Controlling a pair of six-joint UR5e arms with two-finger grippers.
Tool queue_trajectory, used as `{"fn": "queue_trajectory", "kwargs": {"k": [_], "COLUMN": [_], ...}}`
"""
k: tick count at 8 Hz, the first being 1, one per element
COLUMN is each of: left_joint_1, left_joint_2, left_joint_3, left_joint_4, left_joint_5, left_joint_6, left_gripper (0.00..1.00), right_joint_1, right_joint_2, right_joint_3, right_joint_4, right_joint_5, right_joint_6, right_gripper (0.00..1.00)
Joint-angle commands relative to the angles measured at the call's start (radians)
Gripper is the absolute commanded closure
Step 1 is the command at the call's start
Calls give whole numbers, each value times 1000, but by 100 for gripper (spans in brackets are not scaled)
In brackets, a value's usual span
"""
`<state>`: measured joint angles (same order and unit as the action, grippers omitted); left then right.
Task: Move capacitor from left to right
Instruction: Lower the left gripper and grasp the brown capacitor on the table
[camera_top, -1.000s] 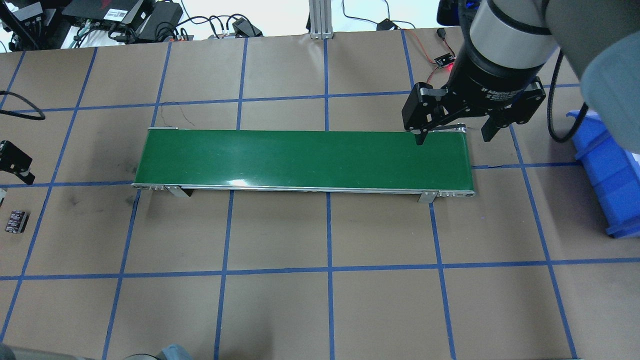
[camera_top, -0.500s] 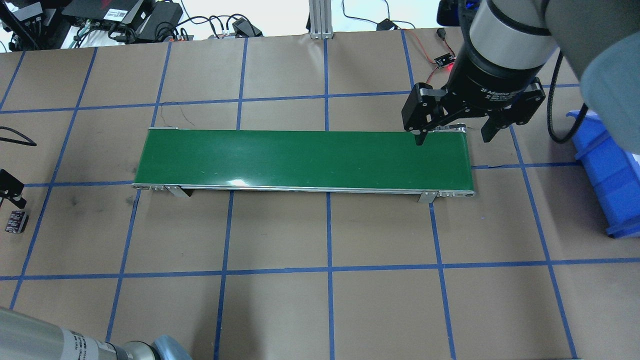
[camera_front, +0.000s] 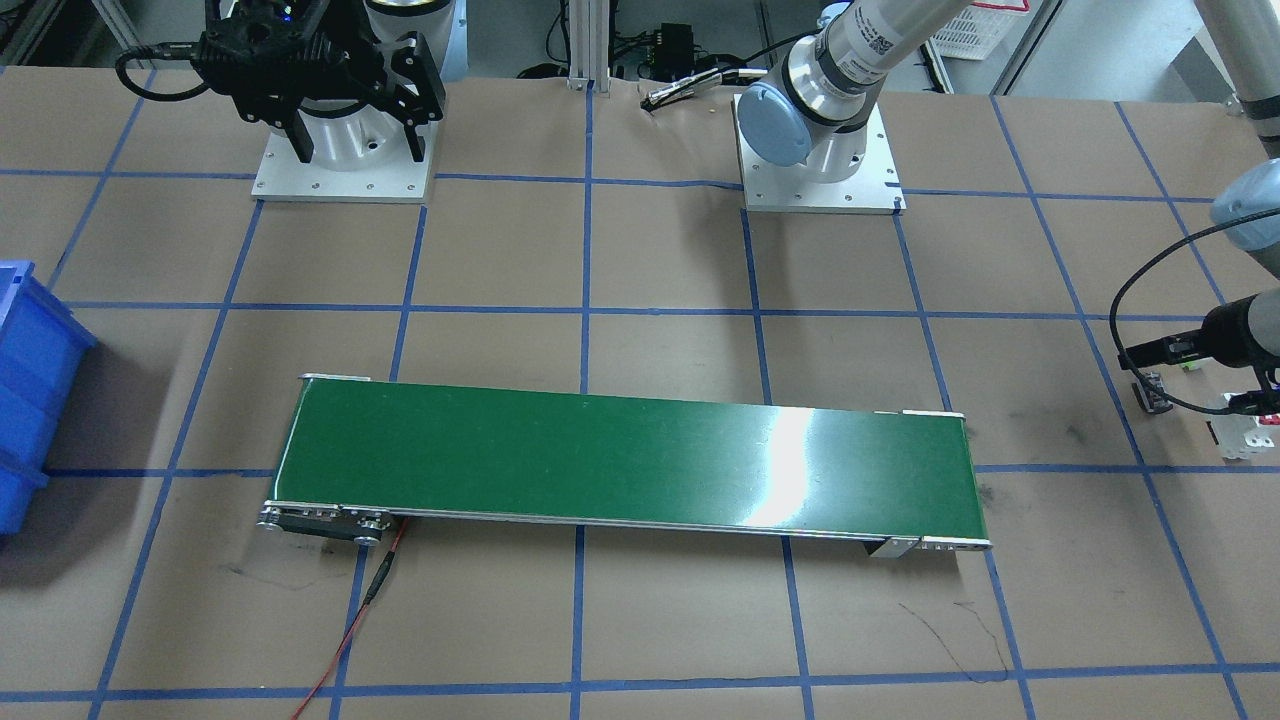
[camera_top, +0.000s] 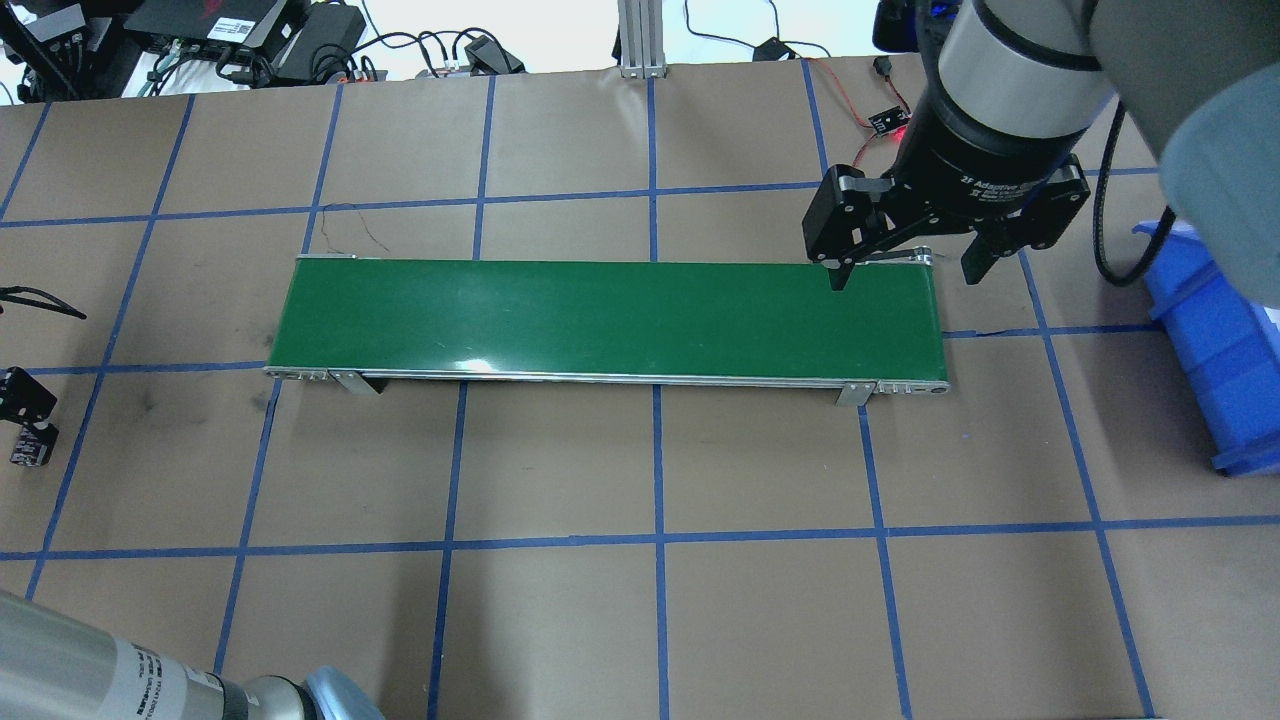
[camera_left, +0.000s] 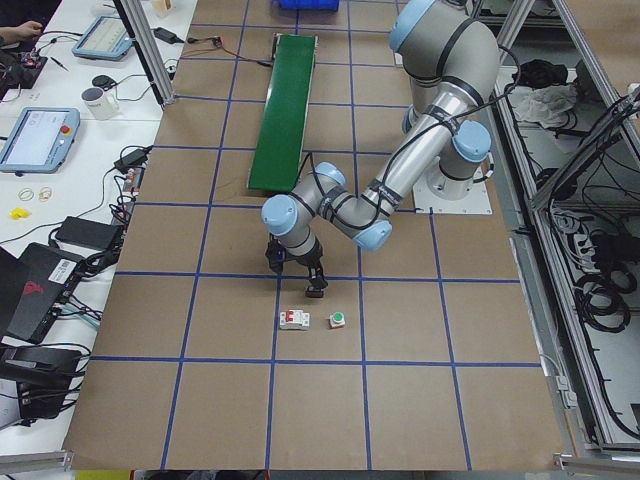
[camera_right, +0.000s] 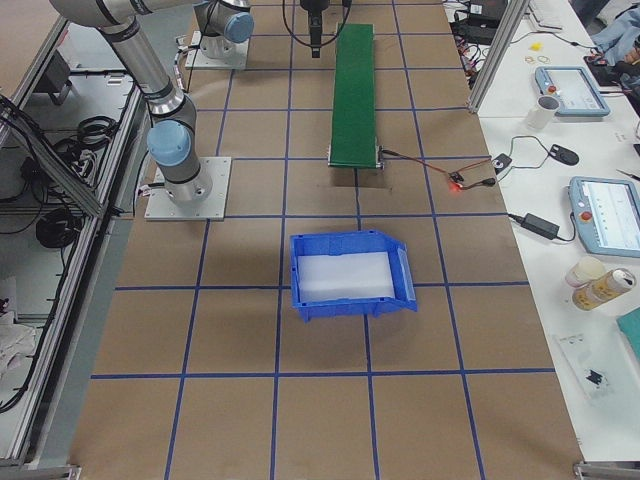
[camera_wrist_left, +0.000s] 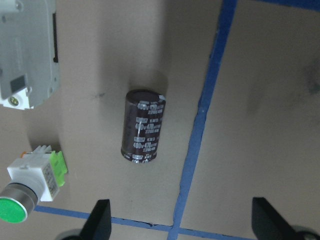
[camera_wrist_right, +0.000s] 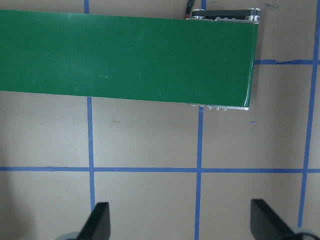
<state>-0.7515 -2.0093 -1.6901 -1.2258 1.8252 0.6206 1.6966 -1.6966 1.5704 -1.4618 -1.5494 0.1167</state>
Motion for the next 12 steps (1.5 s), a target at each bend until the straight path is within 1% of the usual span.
{"fn": "queue_trajectory", "kwargs": {"k": [1,2,6,7,8,10,11,12], "left_joint_1": [3,3,3,4,4,3,3,4], "left_joint_2": [-23,-38,-55,-57,-78,-109,-109,-108], "left_joint_3": [0,0,0,0,0,0,0,1], "left_joint_4": [28,60,68,86,112,123,123,123], "left_joint_5": [28,28,26,26,26,19,17,20], "left_joint_6": [4,8,13,40,54,60,92,135], "left_gripper": [0,0,0,0,0,0,4,15], "right_joint_1": [0,0,0,0,0,0,0,0], "right_joint_2": [0,0,0,0,0,0,0,0], "right_joint_3": [-1,-1,0,0,0,0,0,0], "right_joint_4": [0,0,-3,0,1,1,1,1], "right_joint_5": [0,0,-1,0,-1,-1,-1,-1], "right_joint_6": [0,0,-2,-2,-2,-2,-2,-2], "right_gripper": [0,0,0,0,0,0,0,0]}}
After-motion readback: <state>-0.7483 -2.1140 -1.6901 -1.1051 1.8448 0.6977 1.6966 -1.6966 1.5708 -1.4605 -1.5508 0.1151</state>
